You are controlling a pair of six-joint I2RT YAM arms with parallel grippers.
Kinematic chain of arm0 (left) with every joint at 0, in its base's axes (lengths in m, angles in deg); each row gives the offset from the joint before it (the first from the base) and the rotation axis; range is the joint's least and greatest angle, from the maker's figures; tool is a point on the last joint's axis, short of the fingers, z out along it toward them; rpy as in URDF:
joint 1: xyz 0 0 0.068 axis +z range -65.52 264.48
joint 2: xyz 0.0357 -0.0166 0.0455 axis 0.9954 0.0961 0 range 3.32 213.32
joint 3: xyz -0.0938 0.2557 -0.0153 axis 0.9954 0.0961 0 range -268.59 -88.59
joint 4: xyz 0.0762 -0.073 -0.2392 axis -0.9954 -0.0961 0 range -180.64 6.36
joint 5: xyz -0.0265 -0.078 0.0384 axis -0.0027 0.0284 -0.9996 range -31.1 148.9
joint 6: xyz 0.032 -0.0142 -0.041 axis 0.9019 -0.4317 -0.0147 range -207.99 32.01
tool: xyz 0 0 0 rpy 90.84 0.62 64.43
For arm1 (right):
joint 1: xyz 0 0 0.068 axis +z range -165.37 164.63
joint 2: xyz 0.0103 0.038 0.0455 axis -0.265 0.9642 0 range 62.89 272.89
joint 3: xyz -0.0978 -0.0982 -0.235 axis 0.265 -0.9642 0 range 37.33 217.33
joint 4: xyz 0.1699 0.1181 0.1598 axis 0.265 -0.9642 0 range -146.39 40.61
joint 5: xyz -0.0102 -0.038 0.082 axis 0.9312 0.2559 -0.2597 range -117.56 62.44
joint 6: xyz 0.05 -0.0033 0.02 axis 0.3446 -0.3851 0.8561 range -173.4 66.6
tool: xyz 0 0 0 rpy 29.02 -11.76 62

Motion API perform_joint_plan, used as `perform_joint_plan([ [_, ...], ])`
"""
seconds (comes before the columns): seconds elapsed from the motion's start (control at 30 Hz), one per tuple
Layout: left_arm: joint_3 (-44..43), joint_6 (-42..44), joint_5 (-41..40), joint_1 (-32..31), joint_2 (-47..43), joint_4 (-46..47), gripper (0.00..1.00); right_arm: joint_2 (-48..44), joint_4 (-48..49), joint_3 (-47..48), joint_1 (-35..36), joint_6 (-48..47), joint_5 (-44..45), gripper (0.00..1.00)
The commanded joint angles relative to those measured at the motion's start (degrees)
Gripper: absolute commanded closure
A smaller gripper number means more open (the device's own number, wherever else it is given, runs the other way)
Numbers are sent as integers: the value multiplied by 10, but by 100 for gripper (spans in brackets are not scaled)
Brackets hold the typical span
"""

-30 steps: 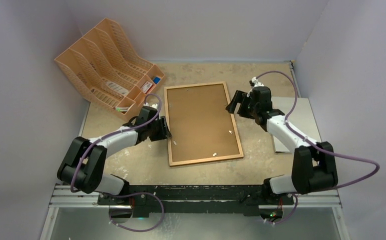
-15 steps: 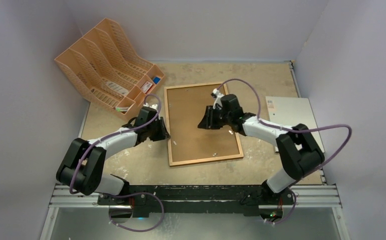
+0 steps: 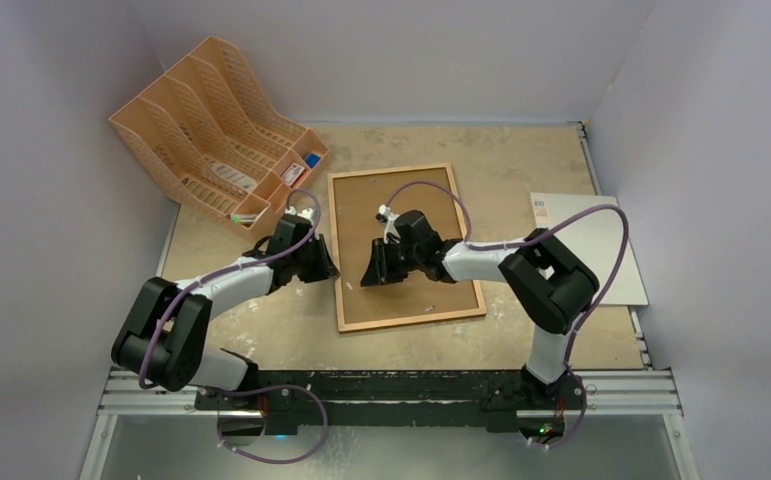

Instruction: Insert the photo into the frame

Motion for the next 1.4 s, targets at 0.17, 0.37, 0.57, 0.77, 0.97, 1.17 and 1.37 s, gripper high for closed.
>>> perform_joint_plan([
  [0.17, 23, 3, -12, -4, 20, -16, 99, 46, 18, 58, 21, 5, 5, 76],
  [0.37, 23, 2, -10, -4, 20, -16, 100, 67, 39, 63, 30, 15, -10, 76],
  [0.57, 23, 1, -7, -4, 25, -12, 100, 76, 90, 48, 39, 37, -28, 78],
  [0.77, 23, -1, -6, -4, 28, -9, 100, 84, 127, 35, 43, 58, -43, 80],
  [0.97, 23, -2, -3, -4, 29, -7, 100, 89, 142, 36, 43, 69, -39, 82],
  [1.17, 23, -4, 0, -4, 32, -5, 100, 86, 164, 24, 44, 81, -39, 82],
  [1.37, 22, -6, 7, -4, 33, -2, 100, 93, 204, 8, 46, 101, -35, 80],
])
